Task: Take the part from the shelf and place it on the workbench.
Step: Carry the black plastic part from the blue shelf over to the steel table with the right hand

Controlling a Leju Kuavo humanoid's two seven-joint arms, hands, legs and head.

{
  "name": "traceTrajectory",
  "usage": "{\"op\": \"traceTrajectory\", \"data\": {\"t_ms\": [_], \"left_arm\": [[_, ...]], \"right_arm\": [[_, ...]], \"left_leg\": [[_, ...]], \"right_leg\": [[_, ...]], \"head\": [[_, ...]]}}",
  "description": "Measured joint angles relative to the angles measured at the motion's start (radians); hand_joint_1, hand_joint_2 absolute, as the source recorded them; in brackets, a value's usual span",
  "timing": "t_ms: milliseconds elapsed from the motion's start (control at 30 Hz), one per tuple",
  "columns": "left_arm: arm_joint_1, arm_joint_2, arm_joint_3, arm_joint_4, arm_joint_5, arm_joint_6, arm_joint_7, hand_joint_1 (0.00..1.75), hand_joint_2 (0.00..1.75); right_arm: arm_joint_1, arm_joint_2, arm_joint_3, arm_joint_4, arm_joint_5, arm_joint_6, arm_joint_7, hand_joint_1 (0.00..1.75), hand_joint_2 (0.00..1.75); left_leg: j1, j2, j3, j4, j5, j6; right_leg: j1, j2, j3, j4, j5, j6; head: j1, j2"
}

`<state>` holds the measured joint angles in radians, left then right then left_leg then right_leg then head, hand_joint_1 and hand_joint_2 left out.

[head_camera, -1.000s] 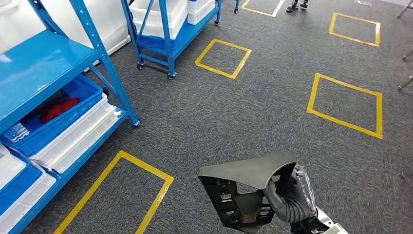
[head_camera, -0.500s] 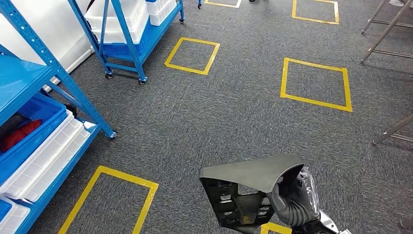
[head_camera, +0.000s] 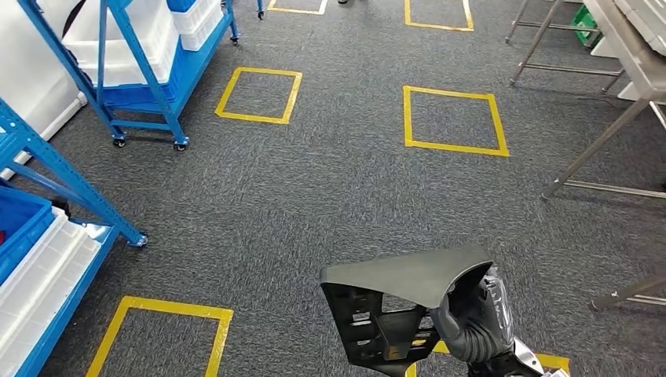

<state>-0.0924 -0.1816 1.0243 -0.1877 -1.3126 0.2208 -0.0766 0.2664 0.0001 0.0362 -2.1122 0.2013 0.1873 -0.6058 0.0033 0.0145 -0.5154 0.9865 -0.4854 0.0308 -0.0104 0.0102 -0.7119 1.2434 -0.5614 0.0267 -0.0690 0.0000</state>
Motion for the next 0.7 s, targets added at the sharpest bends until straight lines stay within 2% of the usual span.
{"op": "traceTrajectory", "data": {"t_ms": [33, 67, 100, 133, 200, 267, 333, 400, 467, 500, 533, 567, 600, 633, 700], "left_arm": [[0.001, 0.000, 0.000, 0.000, -0.002, -0.001, -0.002, 0.00, 1.75], [0.001, 0.000, 0.000, 0.000, -0.003, -0.003, -0.002, 0.00, 1.75], [0.001, 0.000, 0.000, 0.000, -0.004, -0.004, -0.003, 0.00, 1.75], [0.000, -0.001, 0.000, 0.000, -0.004, -0.006, -0.004, 0.00, 1.75], [-0.001, -0.004, 0.000, 0.000, -0.002, -0.008, -0.008, 0.00, 1.75], [-0.002, -0.007, 0.000, 0.000, 0.004, -0.011, -0.015, 0.00, 1.75], [-0.005, -0.010, 0.000, 0.000, 0.015, -0.014, -0.023, 0.00, 1.75], [-0.008, -0.011, 0.002, 0.000, 0.026, -0.018, -0.033, 0.00, 1.75], [-0.008, -0.011, 0.005, 0.000, 0.033, -0.022, -0.037, 0.00, 1.75], [-0.008, -0.011, 0.008, 0.000, 0.035, -0.024, -0.038, 0.00, 1.75], [-0.008, -0.011, 0.009, 0.000, 0.036, -0.027, -0.039, 0.00, 1.75], [-0.008, -0.012, 0.011, 0.000, 0.036, -0.029, -0.038, 0.00, 1.75], [-0.009, -0.012, 0.012, 0.000, 0.035, -0.031, -0.037, 0.00, 1.75], [-0.009, -0.012, 0.013, 0.000, 0.035, -0.033, -0.036, 0.00, 1.75], [-0.006, -0.012, 0.015, 0.000, 0.035, -0.035, -0.033, 0.00, 1.75]], "right_arm": [[-0.001, 0.000, 0.000, 0.000, 0.001, 0.002, 0.002, 1.75, 1.75], [-0.003, 0.000, 0.000, 0.000, 0.004, 0.003, 0.004, 1.75, 1.75], [-0.005, 0.000, 0.000, 0.000, 0.009, 0.005, 0.009, 1.75, 1.75], [-0.007, 0.001, 0.000, 0.000, 0.014, 0.006, 0.015, 1.75, 1.75], [-0.014, 0.003, 0.000, -0.002, 0.023, 0.008, 0.026, 1.75, 1.75], [-0.019, 0.004, 0.000, -0.005, 0.025, 0.010, 0.032, 1.75, 1.75], [-0.020, 0.005, 0.000, -0.006, 0.024, 0.015, 0.033, 1.75, 1.75], [-0.023, 0.005, 0.000, -0.006, 0.021, 0.018, 0.033, 1.75, 1.75], [-0.028, 0.005, 0.001, -0.006, 0.020, 0.020, 0.032, 1.75, 1.75], [-0.031, 0.005, 0.001, -0.006, 0.020, 0.020, 0.033, 1.75, 1.75], [-0.034, 0.005, 0.002, -0.005, 0.021, 0.020, 0.034, 1.75, 1.75], [-0.036, 0.005, 0.002, -0.005, 0.022, 0.020, 0.035, 1.75, 1.75], [-0.039, 0.006, 0.002, -0.005, 0.023, 0.020, 0.036, 1.75, 1.75], [-0.041, 0.006, 0.002, -0.005, 0.023, 0.019, 0.037, 1.75, 1.75], [-0.046, 0.006, 0.002, -0.005, 0.024, 0.020, 0.039, 1.75, 1.75]], "left_leg": [[-0.001, 0.013, -0.001, 0.000, -0.001, 0.000], [-0.002, 0.027, 0.000, 0.000, -0.002, 0.000], [-0.002, 0.039, 0.001, 0.001, -0.004, -0.001], [-0.003, 0.050, 0.003, 0.001, -0.006, -0.003], [-0.006, 0.068, 0.008, 0.002, -0.011, -0.010], [-0.010, 0.083, 0.012, 0.002, -0.016, -0.019], [-0.010, 0.094, 0.016, 0.002, -0.021, -0.029], [-0.006, 0.060, 0.007, 0.033, -0.047, -0.039], [-0.001, 0.010, -0.044, 0.147, -0.108, -0.045], [-0.001, -0.001, -0.079, 0.220, -0.139, -0.046], [0.000, -0.005, -0.109, 0.279, -0.157, -0.047], [0.000, -0.006, -0.124, 0.306, -0.155, -0.048], [0.001, -0.007, -0.123, 0.298, -0.137, -0.047], [0.002, -0.009, -0.106, 0.256, -0.104, -0.046], [0.006, -0.046, -0.048, 0.115, -0.036, -0.042]], "right_leg": [[-0.002, -0.004, -0.019, 0.042, -0.012, 0.002], [-0.003, -0.007, -0.020, 0.049, -0.006, 0.004], [-0.004, -0.011, 0.000, 0.016, 0.017, 0.004], [-0.003, -0.021, 0.036, -0.048, 0.050, 0.002], [0.004, -0.060, 0.109, -0.180, 0.091, -0.009], [0.012, -0.078, 0.133, -0.228, 0.096, -0.022], [0.012, -0.057, 0.132, -0.231, 0.100, -0.032], [0.006, -0.036, 0.133, -0.238, 0.104, -0.044], [0.004, -0.016, 0.134, -0.240, 0.107, -0.053], [0.005, -0.004, 0.133, -0.240, 0.107, -0.055], [0.006, 0.009, 0.133, -0.240, 0.107, -0.056], [0.006, 0.022, 0.134, -0.239, 0.107, -0.056], [0.006, 0.035, 0.135, -0.238, 0.107, -0.055], [0.006, 0.048, 0.137, -0.237, 0.106, -0.055], [0.006, 0.076, 0.136, -0.232, 0.103, -0.048]], "head": [[0.000, 0.000], [0.000, 0.000], [0.000, 0.000], [0.000, 0.000], [0.000, 0.000], [0.000, 0.000], [0.000, 0.000], [0.000, 0.000], [0.000, 0.000], [0.000, 0.000], [0.000, 0.000], [0.000, 0.000], [0.000, 0.000], [0.000, 0.000], [0.000, 0.000]]}}
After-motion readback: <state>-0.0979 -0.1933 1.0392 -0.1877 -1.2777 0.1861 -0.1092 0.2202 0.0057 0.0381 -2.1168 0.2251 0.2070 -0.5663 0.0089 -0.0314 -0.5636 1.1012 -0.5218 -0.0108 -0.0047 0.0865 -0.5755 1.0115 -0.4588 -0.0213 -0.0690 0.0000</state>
